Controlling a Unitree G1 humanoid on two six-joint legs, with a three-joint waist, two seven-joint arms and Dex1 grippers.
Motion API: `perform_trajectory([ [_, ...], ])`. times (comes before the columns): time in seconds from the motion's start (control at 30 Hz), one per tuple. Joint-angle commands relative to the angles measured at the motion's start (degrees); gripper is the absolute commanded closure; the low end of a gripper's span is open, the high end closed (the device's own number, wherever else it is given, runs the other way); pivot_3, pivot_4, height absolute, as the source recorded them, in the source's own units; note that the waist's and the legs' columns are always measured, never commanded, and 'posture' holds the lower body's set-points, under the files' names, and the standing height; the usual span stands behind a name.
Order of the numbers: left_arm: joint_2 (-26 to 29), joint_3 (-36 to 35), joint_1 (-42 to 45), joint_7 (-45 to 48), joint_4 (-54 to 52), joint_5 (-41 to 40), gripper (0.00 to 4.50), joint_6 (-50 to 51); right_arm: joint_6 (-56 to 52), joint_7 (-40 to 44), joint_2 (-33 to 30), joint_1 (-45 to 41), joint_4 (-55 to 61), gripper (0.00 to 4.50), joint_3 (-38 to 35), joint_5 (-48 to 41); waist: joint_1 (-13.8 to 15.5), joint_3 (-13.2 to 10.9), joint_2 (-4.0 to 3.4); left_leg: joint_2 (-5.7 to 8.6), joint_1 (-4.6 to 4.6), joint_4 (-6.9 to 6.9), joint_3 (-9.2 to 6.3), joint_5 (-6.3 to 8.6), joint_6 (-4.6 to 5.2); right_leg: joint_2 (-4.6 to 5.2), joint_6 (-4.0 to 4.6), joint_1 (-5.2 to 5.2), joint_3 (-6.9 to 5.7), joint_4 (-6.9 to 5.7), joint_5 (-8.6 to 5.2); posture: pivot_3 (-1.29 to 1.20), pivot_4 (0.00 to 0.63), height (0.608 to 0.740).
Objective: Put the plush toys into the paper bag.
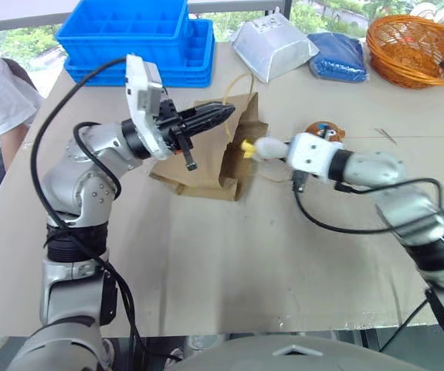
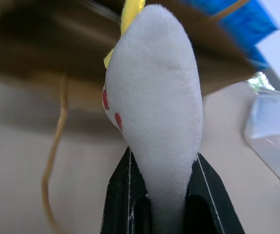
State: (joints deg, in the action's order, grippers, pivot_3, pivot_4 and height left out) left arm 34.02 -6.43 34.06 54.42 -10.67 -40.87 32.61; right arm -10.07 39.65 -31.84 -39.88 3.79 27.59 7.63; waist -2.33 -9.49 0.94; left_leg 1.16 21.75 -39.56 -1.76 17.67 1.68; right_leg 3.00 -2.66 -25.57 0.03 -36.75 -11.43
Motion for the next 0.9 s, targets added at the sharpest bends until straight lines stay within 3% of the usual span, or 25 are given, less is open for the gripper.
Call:
perform_trajectory([
  [0.03, -0.37, -0.13, 0.21, 0.09, -2.75, -1.58, 4.50, 0.40, 13.99, -0.19, 5.13, -6.21, -9.23, 4.48, 4.18, 5.30, -0.17, 0.01, 0.03, -0.01, -0.02, 0.00, -0.02, 0.00, 0.00, 0.01, 0.00, 0.00, -0.01, -0.03, 0.00, 0.00, 0.150, 0.740],
  [0.17, -0.44, 0.35, -1.58, 0.30, -3.91, -1.06, 4.50, 0.38, 27.07, 2.97, 11.58, -12.93, -20.37, 4.48, 8.97, 8.29, -0.12, 0.01, 0.03, -0.08, 0.01, 0.14, -0.17, -0.01, -0.04, 0.02, 0.01, -0.11, -0.12, -0.05, 0.00, 0.00, 0.150, 0.740],
  [0.23, -0.20, 0.38, -2.49, 0.30, -4.43, -0.60, 4.50, 0.01, 29.81, 5.61, 12.75, -12.88, -22.25, 3.77, 9.05, 7.04, 0.10, 0.01, 0.03, -0.07, 0.04, 0.15, -0.22, 0.00, -0.05, 0.05, 0.02, -0.10, -0.15, -0.04, 0.00, 0.00, 0.150, 0.740],
  [0.3, 0.37, 0.21, -3.80, 0.44, -5.17, 0.21, 4.50, -0.84, 32.35, 2.46, 12.77, -11.97, -21.80, 3.04, 7.35, 8.76, 0.34, 0.01, 0.03, -0.01, 0.06, 0.13, -0.30, 0.00, -0.05, 0.13, 0.01, -0.08, -0.20, -0.04, 0.01, 0.00, 0.150, 0.740],
  [0.4, 0.88, -0.91, -5.72, -0.31, -5.96, 0.25, 4.50, -1.02, 31.61, 1.65, 10.52, -9.27, -16.50, 1.49, 3.67, 8.35, 0.58, 0.01, 0.03, 0.07, 0.08, 0.11, -0.29, 0.00, -0.05, 0.20, 0.01, -0.08, -0.17, -0.02, 0.01, 0.00, 0.150, 0.740],
  [0.5, 1.19, -1.81, -7.31, -1.03, -6.43, 0.25, 4.50, -1.23, 23.43, 6.93, 7.28, -4.46, -6.25, 1.49, -1.02, 1.11, 0.68, 0.01, 0.03, 0.07, 0.10, 0.11, -0.31, -0.01, -0.07, 0.19, 0.01, -0.09, -0.18, -0.02, 0.01, 0.00, 0.150, 0.740],
  [0.63, 1.28, -2.13, -8.55, -1.81, -6.78, 0.51, 4.50, -1.95, 4.69, 12.06, 3.08, 2.51, 9.71, 1.49, -8.54, -11.92, 0.83, 0.00, 0.01, -0.01, 0.07, 0.11, -0.34, -0.01, -0.06, 0.17, 0.02, -0.08, -0.17, -0.07, 0.00, 0.00, 0.150, 0.740],
  [0.7, 1.01, -2.31, -8.44, -2.17, -6.32, 0.63, 4.50, -2.39, 0.52, 12.75, 0.33, 5.34, 13.93, 1.49, -11.39, -13.67, 1.01, 0.00, 0.01, -0.04, 0.07, 0.10, -0.32, -0.01, -0.05, 0.17, 0.02, -0.08, -0.16, -0.08, 0.00, 0.00, 0.150, 0.740],
  [0.8, 0.57, -2.30, -8.48, -2.70, -6.07, 0.63, 4.50, -2.72, -7.29, 10.19, -0.63, 8.46, 17.24, 1.49, -15.14, -16.06, 1.22, 0.01, 0.02, -0.03, 0.02, 0.09, -0.19, -0.01, -0.04, 0.14, 0.02, -0.04, -0.13, -0.06, 0.00, 0.00, 0.150, 0.740],
  [0.9, 0.55, -1.66, -9.04, -2.34, -6.59, 1.30, 4.50, -3.63, -19.58, 0.67, -1.83, 8.46, 10.04, 1.49, -21.12, -10.54, 1.39, 0.01, 0.02, -0.03, 0.01, 0.09, -0.16, -0.01, -0.04, 0.12, 0.02, -0.02, -0.11, -0.06, 0.00, 0.00, 0.150, 0.740],
])
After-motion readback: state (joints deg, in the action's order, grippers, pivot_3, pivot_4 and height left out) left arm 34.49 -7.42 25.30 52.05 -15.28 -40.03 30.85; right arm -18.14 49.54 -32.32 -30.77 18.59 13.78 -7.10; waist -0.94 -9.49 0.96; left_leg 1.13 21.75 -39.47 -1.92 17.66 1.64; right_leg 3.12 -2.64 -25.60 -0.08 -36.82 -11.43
